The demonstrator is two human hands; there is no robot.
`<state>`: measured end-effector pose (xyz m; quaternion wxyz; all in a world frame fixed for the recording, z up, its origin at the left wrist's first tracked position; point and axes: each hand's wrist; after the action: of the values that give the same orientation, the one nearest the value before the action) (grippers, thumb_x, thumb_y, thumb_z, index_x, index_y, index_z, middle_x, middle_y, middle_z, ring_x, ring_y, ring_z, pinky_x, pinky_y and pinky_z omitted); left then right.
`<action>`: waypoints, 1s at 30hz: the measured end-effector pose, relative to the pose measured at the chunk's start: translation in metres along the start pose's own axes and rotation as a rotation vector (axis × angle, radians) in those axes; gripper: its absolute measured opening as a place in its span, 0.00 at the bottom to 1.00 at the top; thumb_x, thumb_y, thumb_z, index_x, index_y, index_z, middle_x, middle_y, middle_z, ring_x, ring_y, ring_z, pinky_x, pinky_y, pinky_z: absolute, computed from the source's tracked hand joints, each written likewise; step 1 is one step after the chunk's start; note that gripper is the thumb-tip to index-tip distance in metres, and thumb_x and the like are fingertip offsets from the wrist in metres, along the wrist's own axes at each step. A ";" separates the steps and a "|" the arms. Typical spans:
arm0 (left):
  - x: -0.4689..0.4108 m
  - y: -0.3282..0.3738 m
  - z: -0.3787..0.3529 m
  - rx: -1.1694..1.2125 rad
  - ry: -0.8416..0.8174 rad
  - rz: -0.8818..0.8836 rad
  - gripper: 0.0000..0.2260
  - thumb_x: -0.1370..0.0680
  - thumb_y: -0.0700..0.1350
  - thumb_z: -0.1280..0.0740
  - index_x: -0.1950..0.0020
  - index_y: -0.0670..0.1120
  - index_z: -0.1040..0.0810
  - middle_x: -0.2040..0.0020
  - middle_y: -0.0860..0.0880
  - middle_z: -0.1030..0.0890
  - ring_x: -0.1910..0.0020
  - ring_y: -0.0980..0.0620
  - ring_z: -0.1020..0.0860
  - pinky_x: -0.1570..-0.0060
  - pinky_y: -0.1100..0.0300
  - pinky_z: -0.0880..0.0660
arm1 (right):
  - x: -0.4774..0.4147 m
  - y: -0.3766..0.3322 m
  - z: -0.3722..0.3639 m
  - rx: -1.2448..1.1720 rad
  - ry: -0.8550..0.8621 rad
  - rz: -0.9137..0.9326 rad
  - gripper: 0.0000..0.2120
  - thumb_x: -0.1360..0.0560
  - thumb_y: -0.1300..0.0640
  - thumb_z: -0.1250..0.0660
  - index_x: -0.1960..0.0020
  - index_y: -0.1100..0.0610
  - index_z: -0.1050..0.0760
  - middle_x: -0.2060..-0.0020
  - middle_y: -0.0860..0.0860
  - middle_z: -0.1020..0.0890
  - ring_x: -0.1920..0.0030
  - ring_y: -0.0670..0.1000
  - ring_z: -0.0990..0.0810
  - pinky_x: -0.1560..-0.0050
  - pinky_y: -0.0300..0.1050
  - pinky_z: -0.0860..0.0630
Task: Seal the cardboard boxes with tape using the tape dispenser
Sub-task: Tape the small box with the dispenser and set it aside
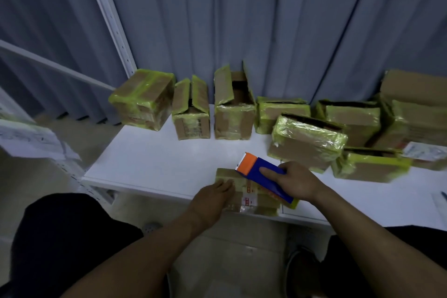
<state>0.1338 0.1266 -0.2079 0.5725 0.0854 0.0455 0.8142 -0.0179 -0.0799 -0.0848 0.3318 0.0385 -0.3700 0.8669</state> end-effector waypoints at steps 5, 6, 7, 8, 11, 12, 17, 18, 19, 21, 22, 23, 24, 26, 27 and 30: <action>0.014 0.008 0.031 0.245 0.137 -0.002 0.25 0.23 0.48 0.30 0.26 0.53 0.30 0.29 0.51 0.28 0.31 0.51 0.29 0.34 0.53 0.28 | -0.003 -0.008 -0.003 0.016 -0.040 0.034 0.31 0.22 0.30 0.41 0.61 0.58 0.26 0.65 0.55 0.18 0.68 0.51 0.21 0.60 0.43 0.28; 0.016 0.013 0.047 0.398 0.171 0.079 0.20 0.23 0.50 0.30 0.31 0.56 0.26 0.34 0.55 0.23 0.38 0.55 0.25 0.39 0.58 0.26 | -0.002 -0.009 -0.003 0.005 -0.037 0.037 0.30 0.22 0.30 0.41 0.61 0.57 0.26 0.66 0.54 0.19 0.68 0.50 0.21 0.60 0.43 0.28; 0.014 0.017 0.066 0.570 0.196 0.204 0.15 0.22 0.52 0.32 0.35 0.57 0.23 0.38 0.57 0.21 0.43 0.59 0.24 0.43 0.62 0.25 | -0.001 -0.010 -0.002 -0.018 -0.033 0.042 0.30 0.22 0.30 0.42 0.60 0.56 0.26 0.66 0.52 0.19 0.69 0.49 0.22 0.60 0.43 0.29; 0.013 0.020 0.085 0.732 0.194 0.352 0.11 0.20 0.52 0.34 0.37 0.56 0.21 0.40 0.57 0.20 0.46 0.60 0.23 0.46 0.64 0.26 | 0.001 -0.013 0.000 -0.055 -0.034 0.053 0.29 0.21 0.30 0.42 0.60 0.56 0.25 0.67 0.50 0.20 0.70 0.48 0.22 0.60 0.43 0.29; 0.012 0.018 0.129 1.102 0.200 0.573 0.12 0.17 0.52 0.39 0.38 0.51 0.20 0.42 0.54 0.18 0.46 0.55 0.20 0.43 0.56 0.24 | 0.010 -0.020 0.005 -0.204 -0.064 0.122 0.28 0.21 0.33 0.40 0.59 0.57 0.24 0.69 0.49 0.20 0.71 0.47 0.23 0.61 0.43 0.29; 0.017 0.017 0.140 1.189 0.208 0.575 0.13 0.17 0.53 0.39 0.37 0.50 0.20 0.42 0.53 0.17 0.46 0.53 0.19 0.41 0.53 0.23 | 0.013 -0.023 0.005 -0.251 -0.073 0.140 0.28 0.21 0.33 0.39 0.57 0.59 0.22 0.68 0.50 0.19 0.70 0.48 0.22 0.61 0.43 0.29; 0.033 0.020 0.159 1.414 0.206 0.633 0.14 0.20 0.58 0.36 0.43 0.50 0.18 0.49 0.52 0.15 0.49 0.49 0.17 0.50 0.56 0.21 | 0.021 -0.035 0.000 -0.324 -0.089 0.200 0.28 0.26 0.32 0.34 0.56 0.59 0.20 0.67 0.50 0.16 0.68 0.49 0.18 0.62 0.41 0.26; 0.033 0.022 0.159 1.432 0.206 0.642 0.14 0.20 0.57 0.34 0.44 0.49 0.17 0.50 0.52 0.15 0.50 0.49 0.17 0.50 0.56 0.21 | 0.021 -0.036 -0.001 -0.325 -0.087 0.216 0.28 0.28 0.32 0.33 0.56 0.58 0.19 0.66 0.50 0.16 0.67 0.49 0.17 0.62 0.42 0.25; 0.031 0.025 0.158 1.437 0.206 0.640 0.14 0.21 0.57 0.33 0.46 0.49 0.17 0.52 0.52 0.14 0.50 0.49 0.17 0.49 0.56 0.21 | 0.021 -0.036 -0.001 -0.326 -0.083 0.231 0.28 0.29 0.32 0.31 0.55 0.58 0.19 0.65 0.51 0.15 0.66 0.50 0.16 0.61 0.42 0.24; 0.028 0.030 0.157 1.438 0.230 0.622 0.11 0.20 0.53 0.33 0.48 0.48 0.16 0.53 0.51 0.14 0.53 0.50 0.17 0.50 0.56 0.20 | 0.021 -0.036 -0.001 -0.328 -0.074 0.252 0.26 0.30 0.33 0.30 0.56 0.57 0.19 0.65 0.51 0.15 0.65 0.50 0.16 0.62 0.42 0.24; 0.027 0.032 0.156 1.434 0.256 0.616 0.09 0.19 0.51 0.33 0.49 0.48 0.16 0.55 0.50 0.14 0.55 0.51 0.17 0.52 0.56 0.21 | 0.021 -0.036 -0.001 -0.335 -0.072 0.259 0.24 0.29 0.34 0.30 0.56 0.57 0.19 0.66 0.51 0.16 0.66 0.50 0.17 0.62 0.42 0.25; 0.026 0.033 0.156 1.430 0.282 0.616 0.08 0.19 0.48 0.34 0.50 0.48 0.16 0.56 0.50 0.15 0.57 0.51 0.17 0.55 0.58 0.21 | 0.021 -0.036 -0.002 -0.345 -0.069 0.264 0.24 0.29 0.34 0.29 0.56 0.57 0.19 0.66 0.51 0.16 0.66 0.51 0.17 0.62 0.43 0.25; 0.026 0.032 0.157 1.429 0.296 0.622 0.08 0.18 0.47 0.35 0.50 0.47 0.16 0.57 0.50 0.15 0.59 0.51 0.18 0.57 0.58 0.22 | 0.021 -0.035 -0.002 -0.355 -0.065 0.271 0.25 0.29 0.35 0.29 0.56 0.58 0.19 0.65 0.52 0.16 0.66 0.52 0.17 0.62 0.44 0.25; 0.026 0.029 0.157 1.452 0.283 0.642 0.10 0.17 0.47 0.36 0.49 0.46 0.16 0.56 0.49 0.15 0.58 0.51 0.18 0.57 0.58 0.23 | 0.021 -0.034 -0.003 -0.368 -0.060 0.287 0.28 0.28 0.33 0.28 0.55 0.60 0.19 0.65 0.55 0.16 0.65 0.55 0.17 0.61 0.46 0.25; 0.027 0.027 0.157 1.473 0.267 0.653 0.11 0.17 0.48 0.37 0.49 0.46 0.16 0.55 0.49 0.14 0.57 0.50 0.17 0.56 0.58 0.23 | 0.020 -0.033 -0.003 -0.368 -0.058 0.292 0.31 0.30 0.31 0.28 0.55 0.61 0.19 0.64 0.56 0.16 0.64 0.57 0.17 0.61 0.47 0.25; 0.029 0.026 0.158 1.488 0.228 0.653 0.14 0.19 0.54 0.35 0.48 0.46 0.16 0.54 0.50 0.14 0.55 0.50 0.18 0.54 0.57 0.23 | 0.019 -0.033 -0.005 -0.350 -0.054 0.301 0.36 0.35 0.27 0.29 0.53 0.62 0.19 0.63 0.58 0.16 0.61 0.61 0.16 0.60 0.49 0.25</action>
<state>0.1303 0.1416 -0.0462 0.0918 0.3686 0.6044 0.7002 -0.0119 -0.0499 -0.0622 0.1901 -0.0521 -0.5252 0.8279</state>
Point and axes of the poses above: each hand's wrist, its own x-axis away from the middle knuckle, its own z-axis out of the back of the hand, y = z × x
